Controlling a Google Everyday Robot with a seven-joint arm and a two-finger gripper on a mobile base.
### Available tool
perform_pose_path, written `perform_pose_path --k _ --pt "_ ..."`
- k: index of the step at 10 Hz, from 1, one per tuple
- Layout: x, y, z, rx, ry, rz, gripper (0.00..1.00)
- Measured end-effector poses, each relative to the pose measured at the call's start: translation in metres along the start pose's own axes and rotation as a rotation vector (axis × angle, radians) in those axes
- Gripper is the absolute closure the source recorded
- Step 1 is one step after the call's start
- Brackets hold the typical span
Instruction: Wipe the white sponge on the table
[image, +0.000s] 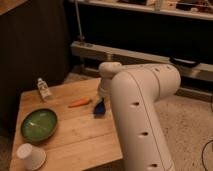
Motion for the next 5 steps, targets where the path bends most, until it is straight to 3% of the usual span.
perform_pose_path --k 2,5 --pt "0.010 -0.019 -0.008 0.013 -0.009 0.027 1.00" --pt "0.036 -0.052 -0.020 0.004 -0.019 0.067 1.00"
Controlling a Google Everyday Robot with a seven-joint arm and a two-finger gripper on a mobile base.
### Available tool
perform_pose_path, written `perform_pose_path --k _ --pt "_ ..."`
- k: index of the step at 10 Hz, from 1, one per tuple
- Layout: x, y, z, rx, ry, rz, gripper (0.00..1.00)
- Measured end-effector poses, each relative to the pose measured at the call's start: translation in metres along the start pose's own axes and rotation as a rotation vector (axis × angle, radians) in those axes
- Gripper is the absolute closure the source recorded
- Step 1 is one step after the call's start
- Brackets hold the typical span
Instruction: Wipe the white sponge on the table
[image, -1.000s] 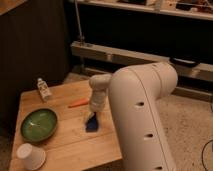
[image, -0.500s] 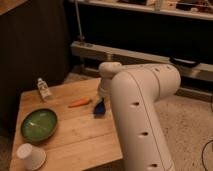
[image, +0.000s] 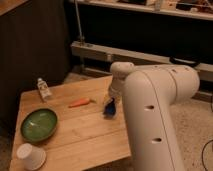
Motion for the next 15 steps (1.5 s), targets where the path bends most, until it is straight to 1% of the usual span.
perform_pose_path --k 1,2,3,4,5,6,7,8,10,11,13,15 --pt "0.009 -0.014 -0.006 -0.015 -0.001 0.018 1.00" --pt "0.015 -0.018 -0.005 -0.045 0.007 0.022 1.00" --pt "0.017 -0.018 -0.004 -0.072 0.014 0.021 1.00" --pt "0.026 -0.019 0.000 -0.123 0.033 0.022 1.00" --pt "0.033 -0.019 0.003 -0.155 0.044 0.022 1.00" --pt "0.040 -0.016 0.006 -0.172 0.055 0.017 1.00" --pt "0.048 -0.012 0.010 -0.177 0.069 0.009 1.00" --pt "0.060 -0.016 0.011 -0.180 0.078 0.013 1.00" --pt "0.080 -0.026 0.007 -0.198 0.092 0.021 1.00" --pt "0.091 -0.026 0.006 -0.212 0.103 0.022 1.00" --pt "0.106 -0.014 0.009 -0.234 0.130 0.014 1.00" --pt "0.122 -0.014 0.012 -0.244 0.155 0.022 1.00"
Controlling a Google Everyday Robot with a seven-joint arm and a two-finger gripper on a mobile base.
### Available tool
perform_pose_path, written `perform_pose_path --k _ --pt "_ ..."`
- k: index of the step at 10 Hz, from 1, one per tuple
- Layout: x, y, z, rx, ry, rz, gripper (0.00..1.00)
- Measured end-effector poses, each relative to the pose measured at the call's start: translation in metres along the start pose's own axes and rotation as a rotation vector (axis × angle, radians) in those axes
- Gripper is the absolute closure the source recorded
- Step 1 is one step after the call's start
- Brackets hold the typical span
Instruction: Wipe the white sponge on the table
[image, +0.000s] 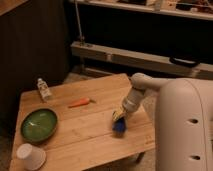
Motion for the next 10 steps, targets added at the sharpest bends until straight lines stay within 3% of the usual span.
perform_pose_path --k 3,8,10 --pt "0.026 0.003 0.005 0.007 0.027 0.022 1.00" --pt "0.060 -0.005 0.007 0.057 0.048 0.079 1.00" --pt "0.072 -0.006 0.019 0.064 0.068 0.094 1.00"
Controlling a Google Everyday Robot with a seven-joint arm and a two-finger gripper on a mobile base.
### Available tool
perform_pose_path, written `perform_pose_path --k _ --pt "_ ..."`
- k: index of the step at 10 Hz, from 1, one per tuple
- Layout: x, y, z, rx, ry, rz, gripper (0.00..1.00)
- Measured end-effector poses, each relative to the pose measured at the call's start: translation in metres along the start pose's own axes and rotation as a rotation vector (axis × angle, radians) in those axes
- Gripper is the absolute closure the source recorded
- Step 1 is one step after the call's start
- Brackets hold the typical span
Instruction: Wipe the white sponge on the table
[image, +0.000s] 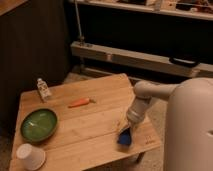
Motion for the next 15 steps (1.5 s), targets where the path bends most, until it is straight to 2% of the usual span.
perform_pose_path --k 4,6,8,12,13,15 --pt "0.009 0.020 0.036 0.041 0.046 -0.050 1.00" --pt "0.005 0.017 0.052 0.064 0.054 -0.082 1.00" --pt "0.002 0.018 0.056 0.069 0.044 -0.115 1.00" --pt "0.005 0.019 0.053 0.067 0.051 -0.117 1.00" --pt "0.006 0.024 0.054 0.064 0.052 -0.132 1.00" --pt "0.008 0.053 0.060 0.051 0.052 -0.210 1.00"
